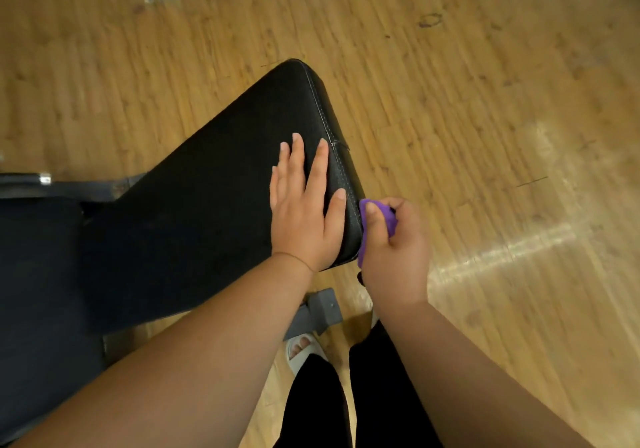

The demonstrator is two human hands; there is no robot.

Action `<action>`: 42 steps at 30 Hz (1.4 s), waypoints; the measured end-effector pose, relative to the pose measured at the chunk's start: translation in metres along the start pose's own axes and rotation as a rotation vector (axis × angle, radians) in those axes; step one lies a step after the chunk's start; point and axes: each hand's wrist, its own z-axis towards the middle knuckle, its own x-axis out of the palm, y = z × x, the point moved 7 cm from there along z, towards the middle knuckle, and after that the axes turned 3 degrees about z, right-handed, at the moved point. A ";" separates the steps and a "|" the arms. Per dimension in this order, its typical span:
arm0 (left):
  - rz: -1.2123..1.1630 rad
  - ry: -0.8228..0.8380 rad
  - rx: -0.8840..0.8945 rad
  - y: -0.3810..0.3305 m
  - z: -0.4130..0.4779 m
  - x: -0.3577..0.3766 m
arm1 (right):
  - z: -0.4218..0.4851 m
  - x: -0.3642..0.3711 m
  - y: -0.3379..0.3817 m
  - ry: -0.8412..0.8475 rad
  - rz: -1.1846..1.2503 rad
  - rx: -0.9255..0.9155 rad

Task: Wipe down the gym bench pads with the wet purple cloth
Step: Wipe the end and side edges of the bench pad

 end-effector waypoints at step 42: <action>-0.019 -0.050 0.003 -0.001 -0.005 0.002 | 0.001 0.000 0.005 -0.064 -0.036 -0.119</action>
